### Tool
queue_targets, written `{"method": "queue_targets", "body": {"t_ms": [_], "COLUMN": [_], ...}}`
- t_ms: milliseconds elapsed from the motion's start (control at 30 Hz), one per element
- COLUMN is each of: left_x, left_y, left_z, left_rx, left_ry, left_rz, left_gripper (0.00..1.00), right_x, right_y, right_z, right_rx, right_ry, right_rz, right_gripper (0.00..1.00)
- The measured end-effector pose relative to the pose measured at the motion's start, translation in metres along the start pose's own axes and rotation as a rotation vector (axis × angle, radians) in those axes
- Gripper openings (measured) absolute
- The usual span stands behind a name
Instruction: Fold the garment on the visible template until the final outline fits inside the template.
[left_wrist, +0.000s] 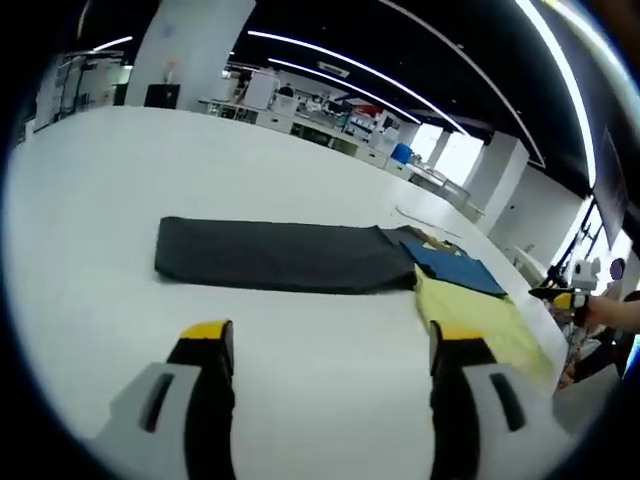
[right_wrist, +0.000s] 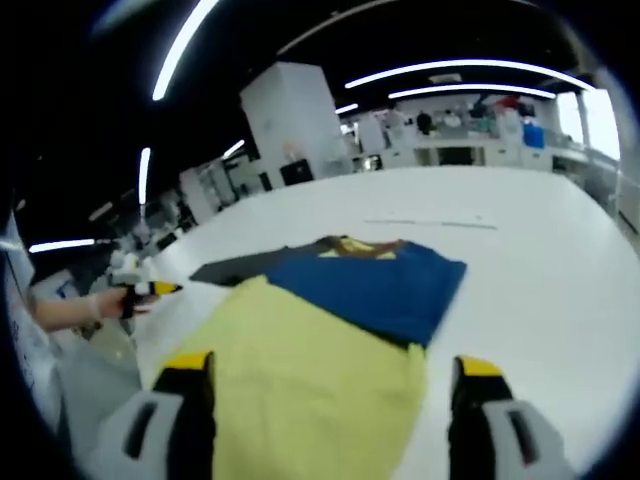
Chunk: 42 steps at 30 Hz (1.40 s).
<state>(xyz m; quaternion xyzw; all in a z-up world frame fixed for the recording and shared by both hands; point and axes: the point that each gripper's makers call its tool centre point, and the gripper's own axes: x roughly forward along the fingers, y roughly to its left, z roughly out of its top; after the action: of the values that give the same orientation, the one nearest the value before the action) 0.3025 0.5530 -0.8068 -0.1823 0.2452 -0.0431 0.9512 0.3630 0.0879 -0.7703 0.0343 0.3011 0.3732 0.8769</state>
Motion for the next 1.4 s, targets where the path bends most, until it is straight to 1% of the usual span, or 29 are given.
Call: {"method": "queue_targets", "body": {"t_ms": [100, 167, 200, 233, 267, 333, 367, 400, 433, 500, 600, 633, 667, 700, 733, 767, 800, 867, 900, 1033, 1100, 1133, 1200, 1233, 1267, 1400], "left_x": [-0.002, -0.002, -0.003, -0.003, -0.002, 0.000, 0.000, 0.002, 0.002, 0.004, 0.008, 0.010, 0.009, 0.009, 0.010, 0.009, 0.009, 0.011, 0.013, 0.014, 0.013, 0.013, 0.012, 0.012, 0.012, 0.015], "left_y": [0.011, 0.026, 0.036, 0.045, 0.054, 0.062, 0.067, 0.070, 0.077, 0.087, 0.090, 0.096, 0.095, 0.097, 0.099, 0.098, 0.097, 0.098, 0.100, 0.106, 0.111, 0.111, 0.119, 0.121, 0.122, 0.124], "left_z": [0.002, 0.004, 0.010, 0.011, 0.012, 0.015, 0.017, 0.019, 0.019, 0.019, 0.017, 0.027, 0.019, 0.020, 0.023, 0.024, 0.024, 0.024, 0.026, 0.031, 0.030, 0.031, 0.031, 0.032, 0.032, 0.030], "left_rx": [0.016, 0.020, 0.063, 0.070, 0.066, 0.073, 0.061, 0.052, 0.041, 0.018, 0.010, 0.077, 0.046, 0.035, 0.003, -0.007, -0.008, 0.007, 0.005, -0.024, -0.029, -0.023, -0.026, -0.049, -0.054, -0.048], "left_ry": [0.003, 0.005, -0.017, -0.014, -0.009, -0.022, -0.020, -0.027, -0.033, -0.031, -0.029, -0.078, -0.039, -0.041, -0.057, -0.068, -0.075, -0.064, -0.067, -0.089, -0.096, -0.099, -0.110, -0.120, -0.123, -0.120], "left_rz": [0.033, 0.075, 0.109, 0.128, 0.151, 0.167, 0.189, 0.195, 0.221, 0.250, 0.263, 0.285, 0.294, 0.302, 0.300, 0.298, 0.298, 0.316, 0.313, 0.327, 0.352, 0.354, 0.380, 0.388, 0.389, 0.399], "left_gripper": [0.76, 0.74, 0.72, 0.71, 0.70, 0.68, 0.66, 0.65, 0.63, 0.58, 0.50, 0.47, 0.43, 0.41, 0.41, 0.42, 0.42, 0.39, 0.39, 0.33, 0.25, 0.23, 0.15, 0.12, 0.10, 0.02], "right_x": [-0.007, -0.011, -0.013, -0.014, -0.016, -0.018, -0.020, -0.022, -0.023, -0.027, -0.031, -0.033, -0.035, -0.036, -0.037, -0.038, -0.038, -0.039, -0.039, -0.039, -0.041, -0.041, -0.044, -0.045, -0.047, -0.054], "right_y": [0.002, 0.004, 0.004, 0.004, 0.002, 0.002, 0.002, 0.003, 0.003, 0.000, -0.001, -0.001, -0.002, -0.002, -0.004, -0.005, -0.005, -0.003, -0.002, -0.002, -0.001, -0.001, -0.002, -0.002, -0.003, -0.007], "right_z": [-0.001, -0.002, -0.003, -0.003, -0.005, -0.008, -0.009, -0.010, -0.011, -0.011, -0.013, -0.013, -0.014, -0.014, -0.014, -0.015, -0.016, -0.017, -0.018, -0.020, -0.021, -0.021, -0.023, -0.024, -0.025, -0.027], "right_rx": [0.015, 0.020, 0.025, 0.027, 0.030, 0.040, 0.044, 0.041, 0.042, 0.057, 0.067, 0.069, 0.076, 0.092, 0.098, 0.101, 0.104, 0.108, 0.107, 0.112, 0.116, 0.116, 0.106, 0.103, 0.104, 0.124], "right_ry": [-0.012, -0.016, -0.021, -0.023, -0.022, -0.022, -0.021, -0.020, -0.020, -0.028, -0.029, -0.031, -0.035, -0.042, -0.046, -0.046, -0.045, -0.041, -0.038, -0.038, -0.037, -0.037, -0.029, -0.027, -0.027, -0.034], "right_rz": [-0.003, -0.007, -0.007, -0.009, -0.019, -0.023, -0.025, -0.031, -0.033, -0.039, -0.049, -0.053, -0.057, -0.064, -0.068, -0.071, -0.074, -0.076, -0.077, -0.077, -0.079, -0.080, -0.085, -0.088, -0.090, -0.108], "right_gripper": [0.98, 0.97, 0.97, 0.97, 0.97, 0.97, 0.96, 0.96, 0.96, 0.96, 0.96, 0.96, 0.95, 0.95, 0.95, 0.95, 0.95, 0.95, 0.94, 0.94, 0.94, 0.94, 0.94, 0.94, 0.94, 0.94]}}
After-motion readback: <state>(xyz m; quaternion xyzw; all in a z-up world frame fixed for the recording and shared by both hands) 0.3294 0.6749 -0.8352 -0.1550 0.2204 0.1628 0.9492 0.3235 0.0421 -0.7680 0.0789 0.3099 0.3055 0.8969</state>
